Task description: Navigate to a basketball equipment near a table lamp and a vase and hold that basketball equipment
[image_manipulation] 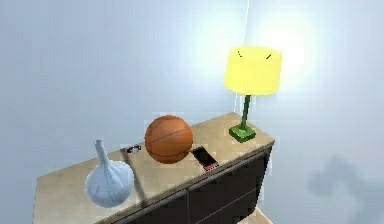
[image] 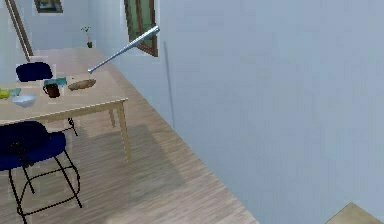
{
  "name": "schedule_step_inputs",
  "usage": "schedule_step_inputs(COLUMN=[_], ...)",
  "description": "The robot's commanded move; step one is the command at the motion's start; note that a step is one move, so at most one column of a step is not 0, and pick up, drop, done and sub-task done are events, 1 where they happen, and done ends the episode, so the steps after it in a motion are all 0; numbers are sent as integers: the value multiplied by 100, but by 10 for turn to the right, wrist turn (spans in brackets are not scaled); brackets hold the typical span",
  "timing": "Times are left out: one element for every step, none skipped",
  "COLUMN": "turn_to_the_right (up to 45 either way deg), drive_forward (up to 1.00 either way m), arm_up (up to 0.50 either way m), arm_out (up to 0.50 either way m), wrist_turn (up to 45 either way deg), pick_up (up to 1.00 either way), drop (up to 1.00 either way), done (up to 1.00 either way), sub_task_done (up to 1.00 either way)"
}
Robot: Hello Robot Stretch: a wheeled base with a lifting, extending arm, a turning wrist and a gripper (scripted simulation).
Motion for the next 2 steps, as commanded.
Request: schedule_step_inputs(turn_to_the_right=[0, 0], drive_forward=[0, 0], arm_up=[50, 38], arm_out=[0, 0], wrist_turn=[0, 0], pick_up=[0, 0], drop=[0, 0], done=[0, 0], sub_task_done=[0, 0])
